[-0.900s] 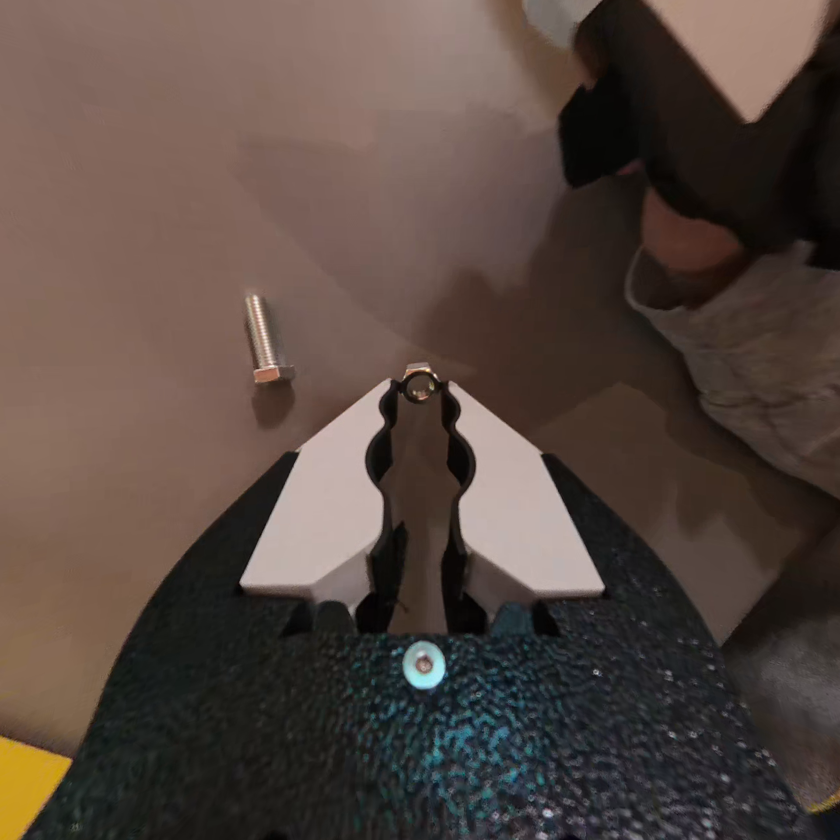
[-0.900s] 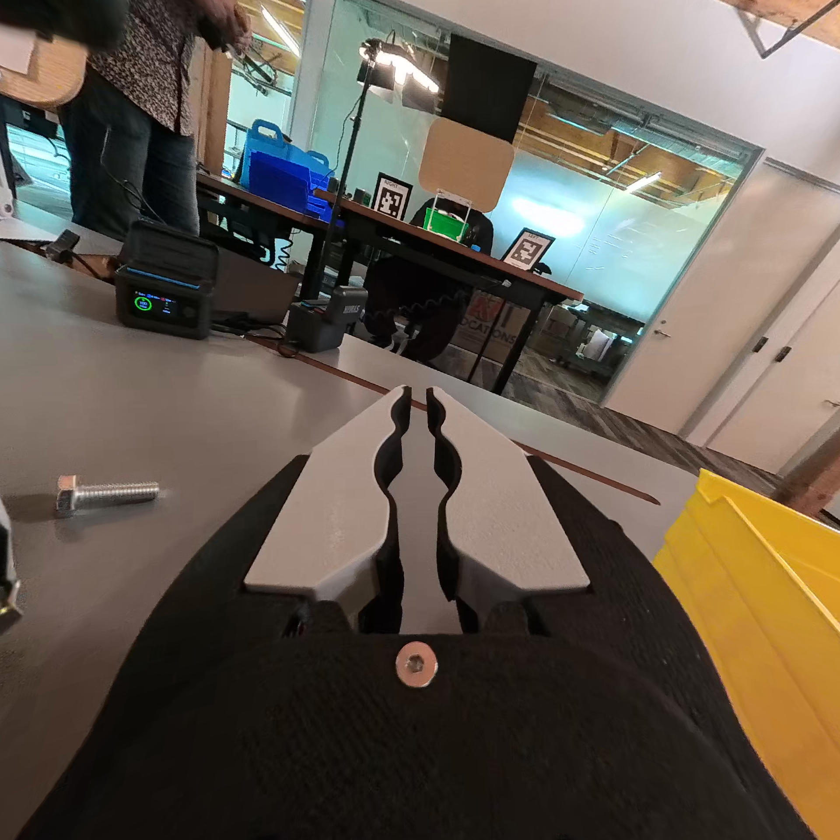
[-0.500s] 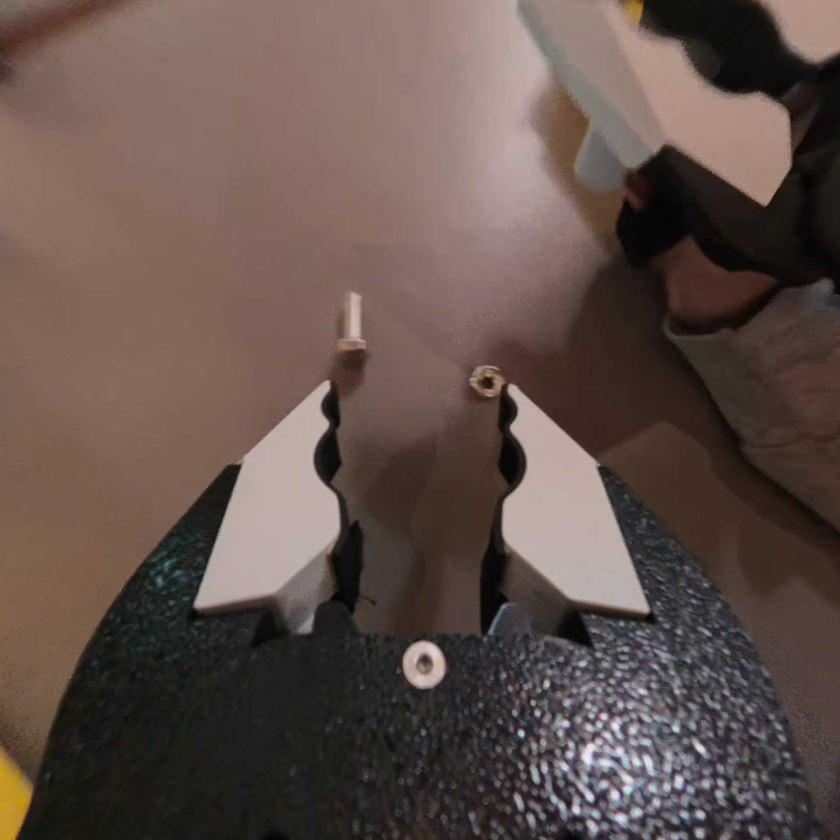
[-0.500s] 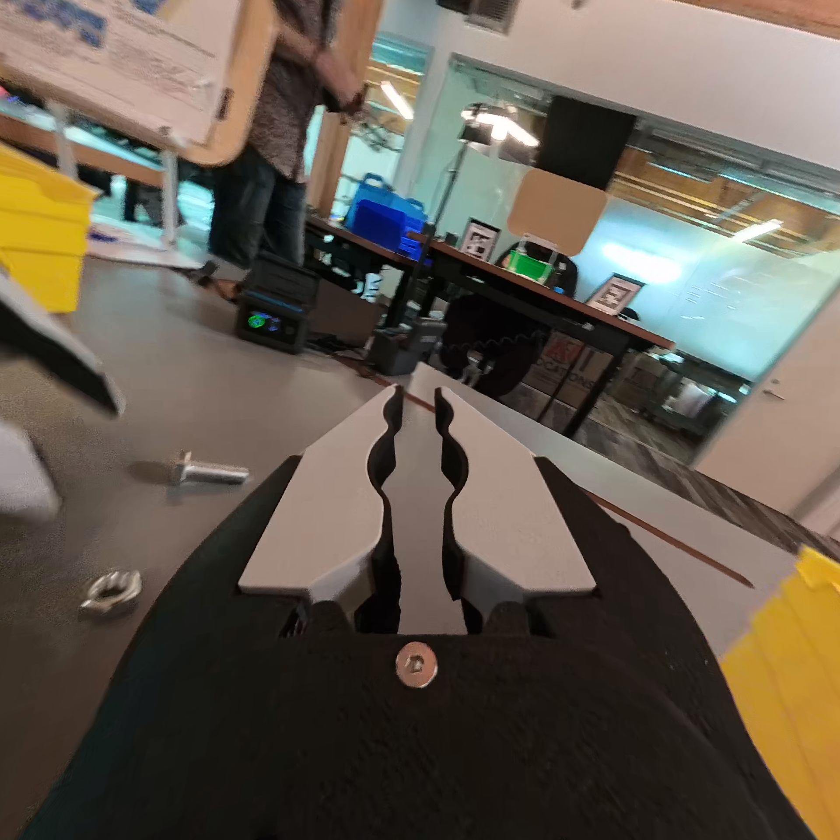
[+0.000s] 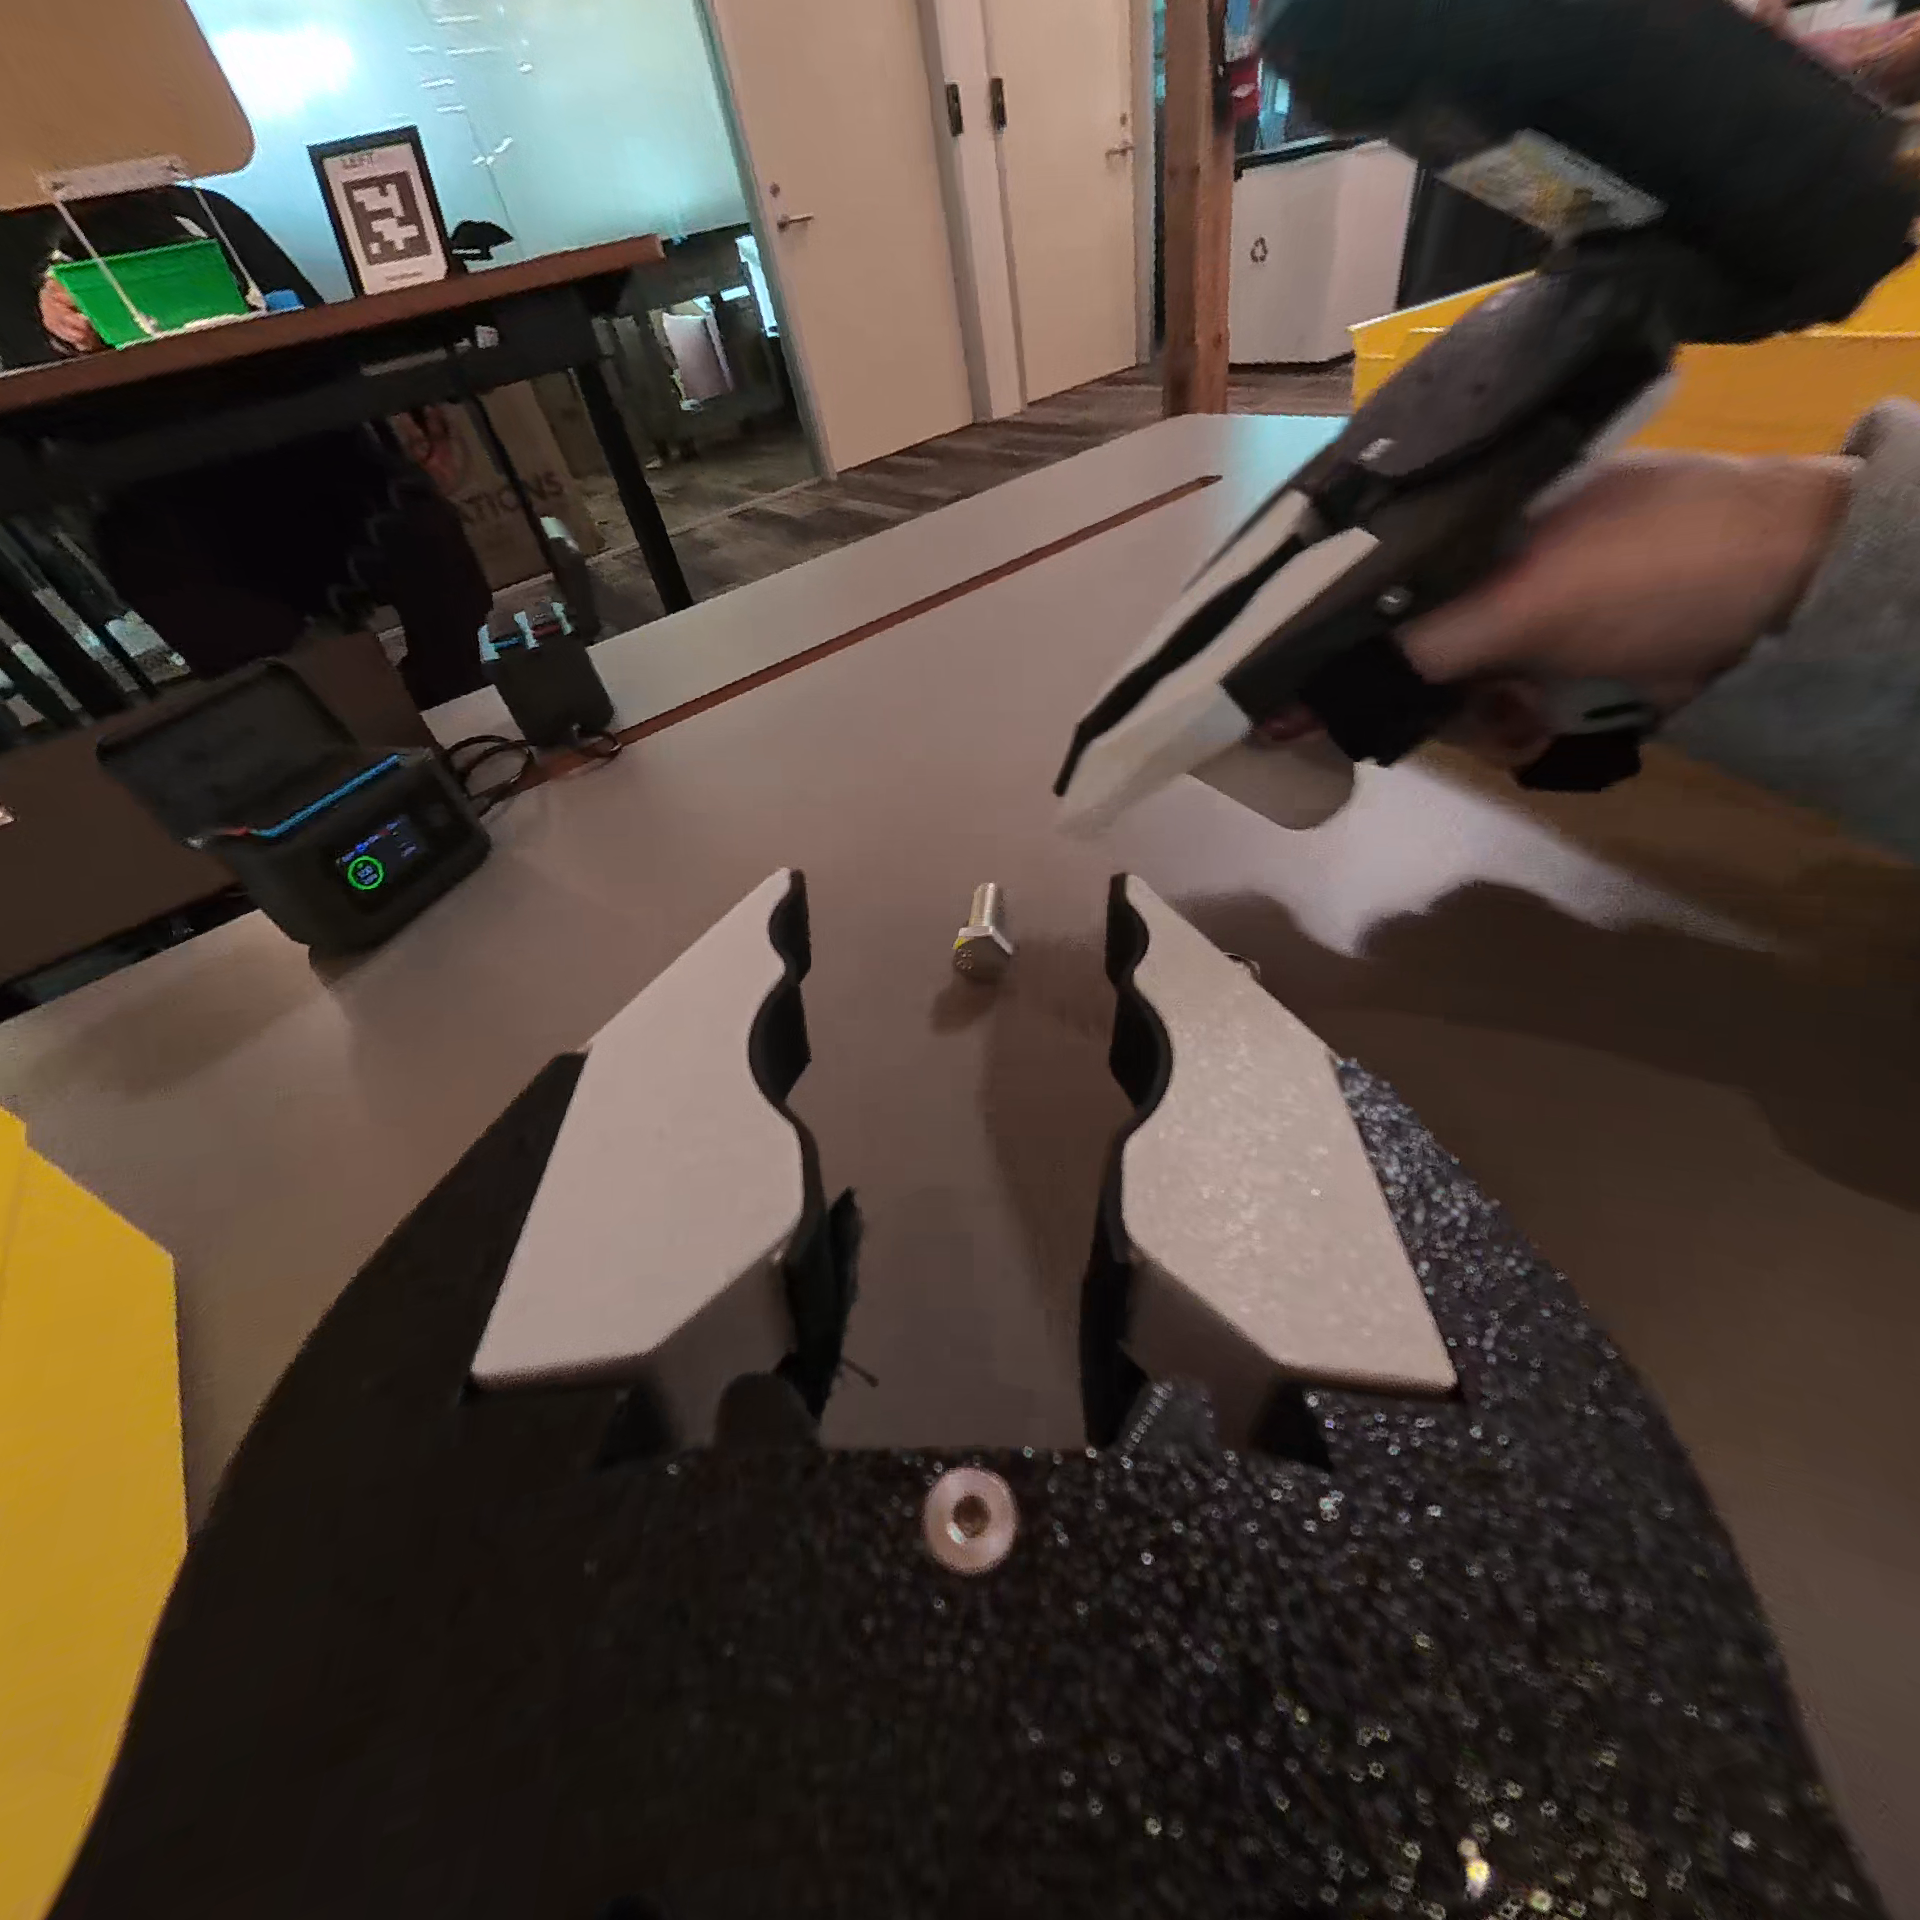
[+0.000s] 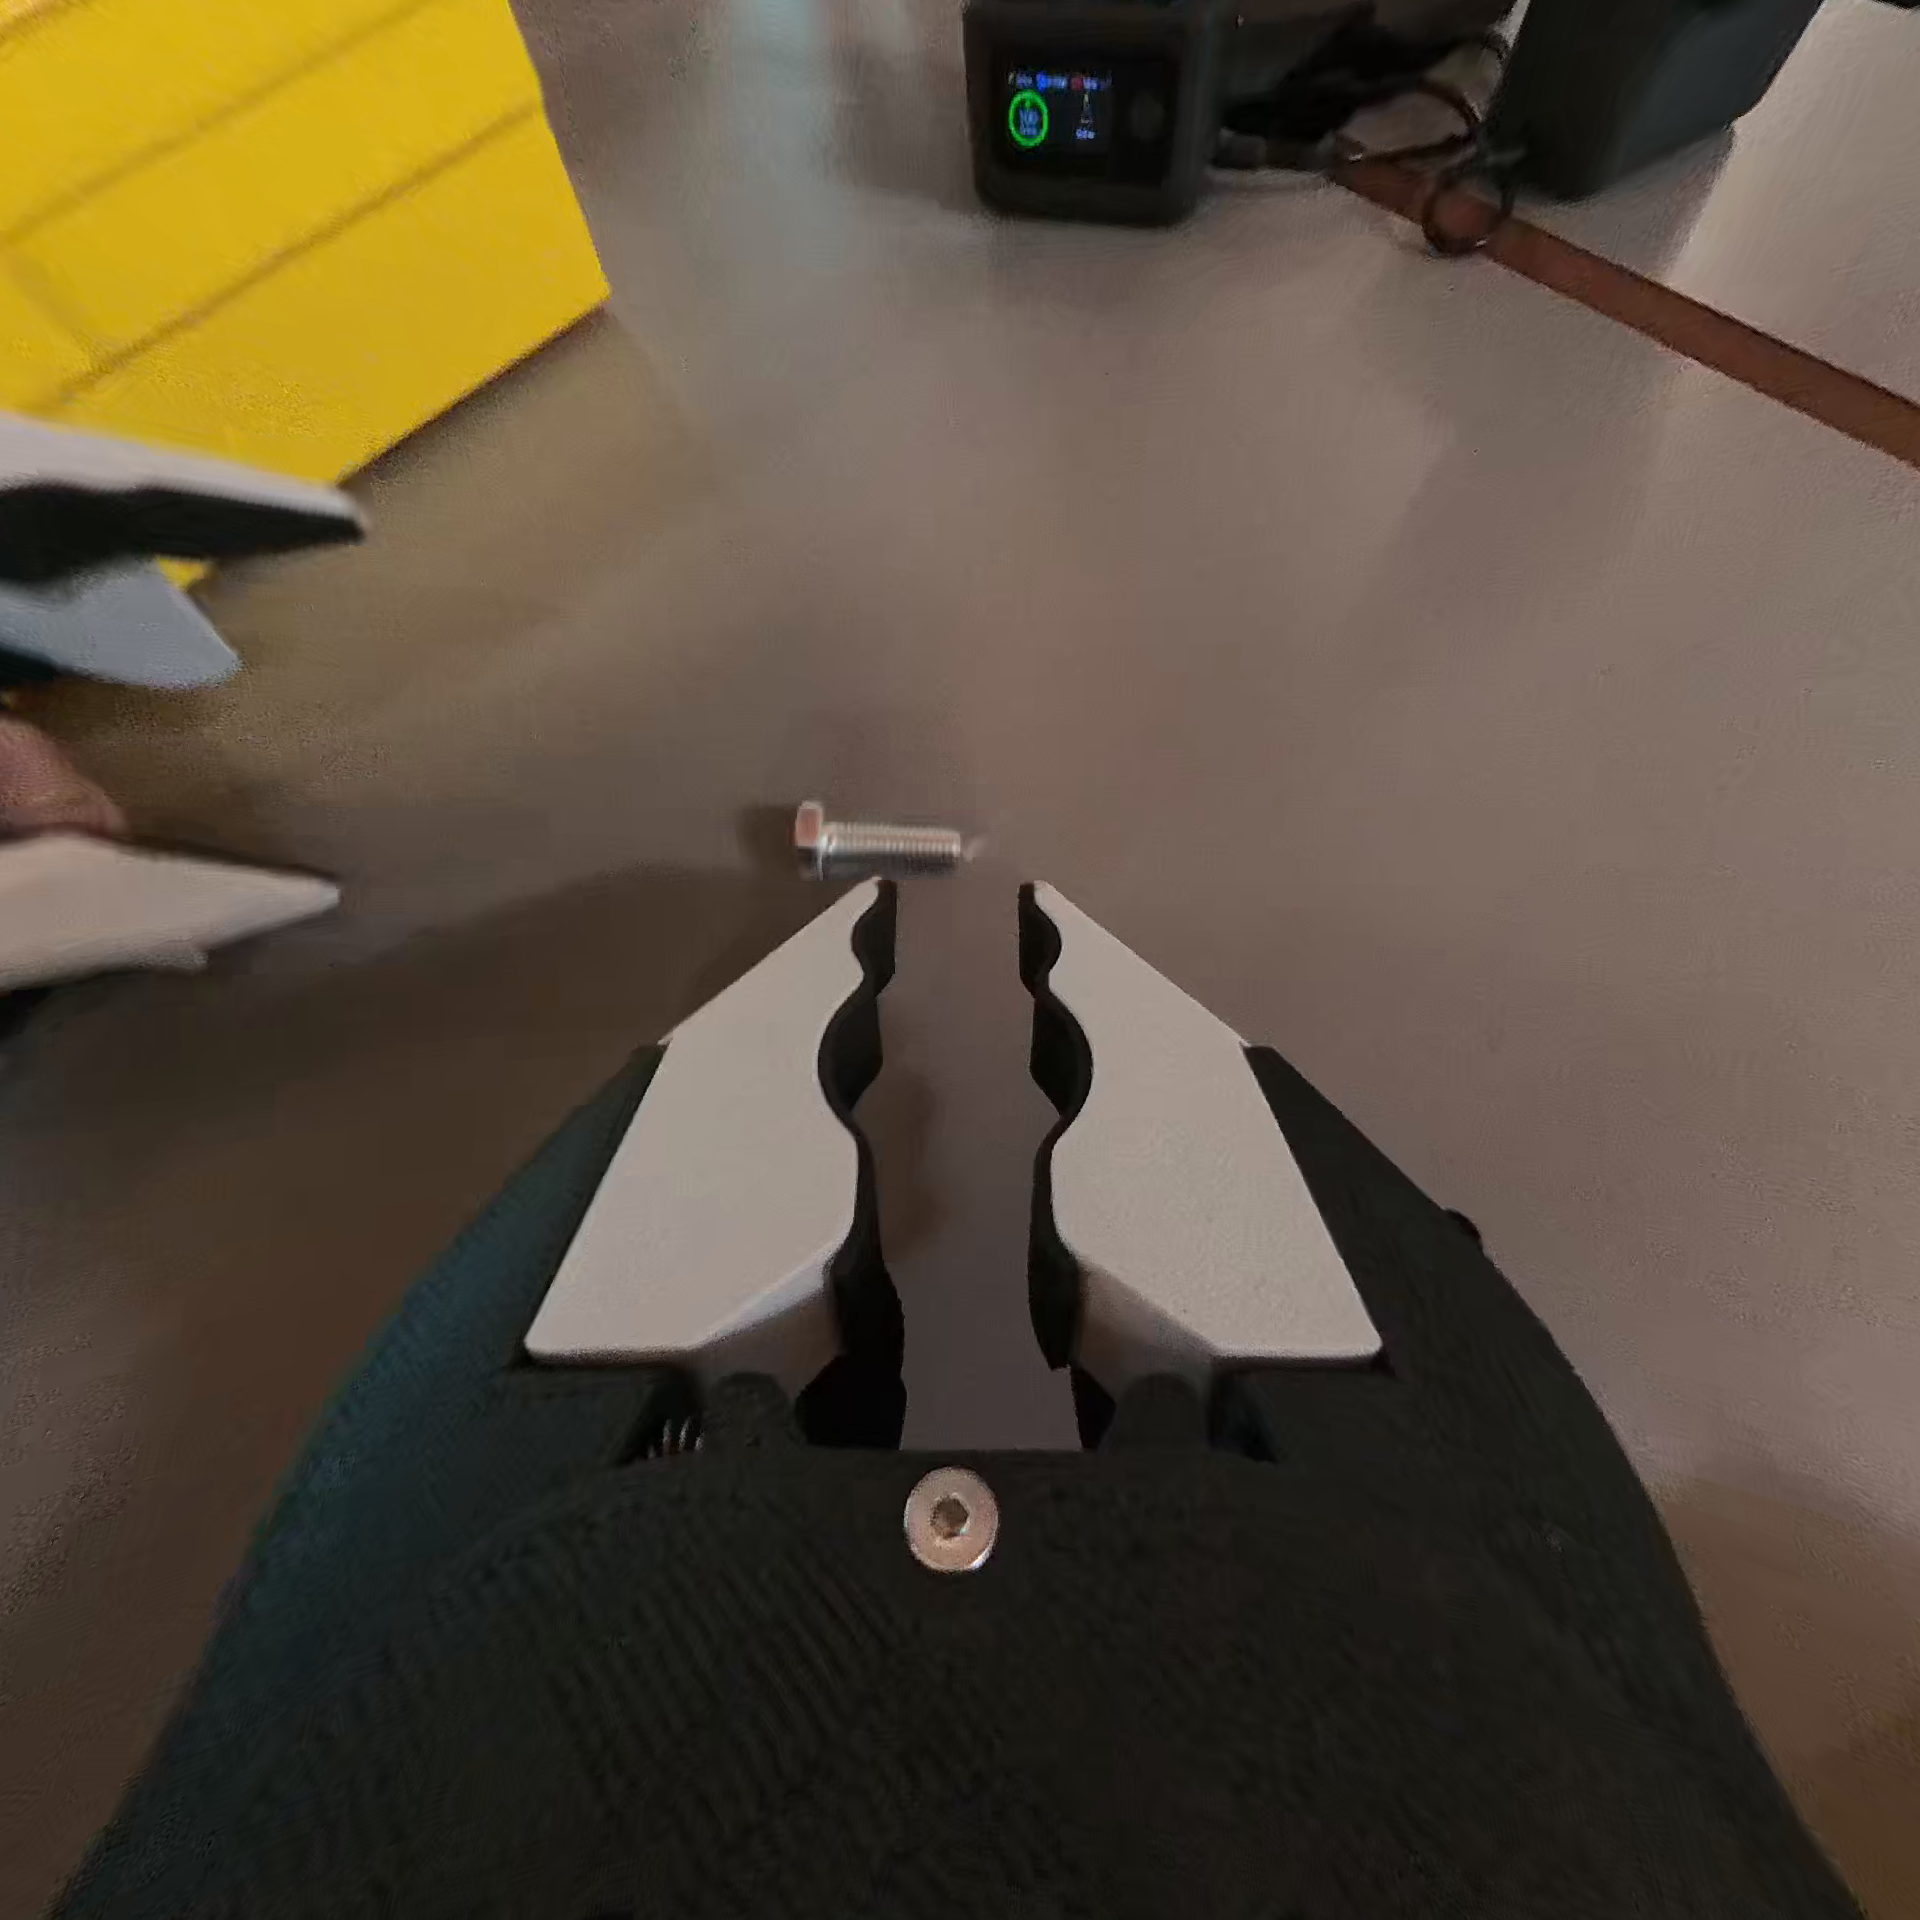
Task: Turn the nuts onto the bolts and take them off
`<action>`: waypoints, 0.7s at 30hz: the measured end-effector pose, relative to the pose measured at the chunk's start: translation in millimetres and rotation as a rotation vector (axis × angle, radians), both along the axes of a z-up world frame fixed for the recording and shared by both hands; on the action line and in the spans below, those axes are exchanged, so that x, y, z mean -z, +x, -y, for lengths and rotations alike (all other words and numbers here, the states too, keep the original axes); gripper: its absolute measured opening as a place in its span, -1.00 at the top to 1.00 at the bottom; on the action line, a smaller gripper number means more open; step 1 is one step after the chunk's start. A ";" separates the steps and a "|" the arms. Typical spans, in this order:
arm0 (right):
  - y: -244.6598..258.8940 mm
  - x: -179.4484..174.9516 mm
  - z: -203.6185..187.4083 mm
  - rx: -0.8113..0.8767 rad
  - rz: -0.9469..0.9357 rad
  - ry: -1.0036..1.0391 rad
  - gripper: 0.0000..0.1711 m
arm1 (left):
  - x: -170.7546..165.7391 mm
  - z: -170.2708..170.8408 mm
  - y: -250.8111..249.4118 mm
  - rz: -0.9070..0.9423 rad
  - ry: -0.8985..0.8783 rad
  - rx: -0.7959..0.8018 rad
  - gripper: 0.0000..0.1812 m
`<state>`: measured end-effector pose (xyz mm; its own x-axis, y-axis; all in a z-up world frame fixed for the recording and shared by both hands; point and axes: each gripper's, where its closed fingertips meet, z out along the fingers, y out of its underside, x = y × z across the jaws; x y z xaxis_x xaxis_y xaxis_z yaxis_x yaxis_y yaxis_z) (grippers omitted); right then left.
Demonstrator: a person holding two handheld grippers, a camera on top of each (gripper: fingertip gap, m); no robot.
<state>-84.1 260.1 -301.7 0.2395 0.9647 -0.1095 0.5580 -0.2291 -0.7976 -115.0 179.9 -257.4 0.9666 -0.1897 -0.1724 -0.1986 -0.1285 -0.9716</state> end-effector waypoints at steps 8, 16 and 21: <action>-17.4 8.3 23.8 -0.621 0.141 0.271 0.50 | -4.1 1.0 -1.7 0.029 0.023 0.010 0.40; -24.8 32.4 15.0 -0.791 0.339 0.161 0.75 | -5.1 2.1 0.3 0.038 0.030 0.029 0.37; -25.8 16.9 16.5 -0.792 0.328 0.308 0.89 | -2.9 0.7 0.5 0.037 0.016 0.029 0.37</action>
